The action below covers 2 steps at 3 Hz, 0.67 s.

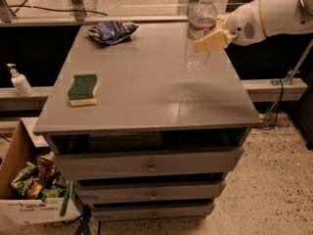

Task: Move water bottle near blue chip bag

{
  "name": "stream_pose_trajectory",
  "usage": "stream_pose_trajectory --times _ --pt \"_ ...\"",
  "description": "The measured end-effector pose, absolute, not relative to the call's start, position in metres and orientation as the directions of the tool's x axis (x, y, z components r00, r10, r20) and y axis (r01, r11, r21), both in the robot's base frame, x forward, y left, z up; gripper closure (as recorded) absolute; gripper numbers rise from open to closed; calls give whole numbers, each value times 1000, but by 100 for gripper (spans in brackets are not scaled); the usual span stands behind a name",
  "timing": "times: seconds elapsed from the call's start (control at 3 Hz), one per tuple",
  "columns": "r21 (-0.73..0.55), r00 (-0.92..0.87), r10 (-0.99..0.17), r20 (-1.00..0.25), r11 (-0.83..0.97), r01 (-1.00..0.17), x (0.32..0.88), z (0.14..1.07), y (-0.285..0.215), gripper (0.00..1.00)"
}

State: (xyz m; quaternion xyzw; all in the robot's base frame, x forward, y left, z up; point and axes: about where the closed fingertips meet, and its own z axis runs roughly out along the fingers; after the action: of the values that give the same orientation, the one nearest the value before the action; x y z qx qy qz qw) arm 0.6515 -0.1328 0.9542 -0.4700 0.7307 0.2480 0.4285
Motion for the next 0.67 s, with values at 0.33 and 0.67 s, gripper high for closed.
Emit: stream_pose_trajectory --times 0.33,0.67 --pt "-38 -179 -483 -857 406 -913 668 946 -131 100" --pt "-44 -155 -507 -848 358 -933 703 925 -122 100"
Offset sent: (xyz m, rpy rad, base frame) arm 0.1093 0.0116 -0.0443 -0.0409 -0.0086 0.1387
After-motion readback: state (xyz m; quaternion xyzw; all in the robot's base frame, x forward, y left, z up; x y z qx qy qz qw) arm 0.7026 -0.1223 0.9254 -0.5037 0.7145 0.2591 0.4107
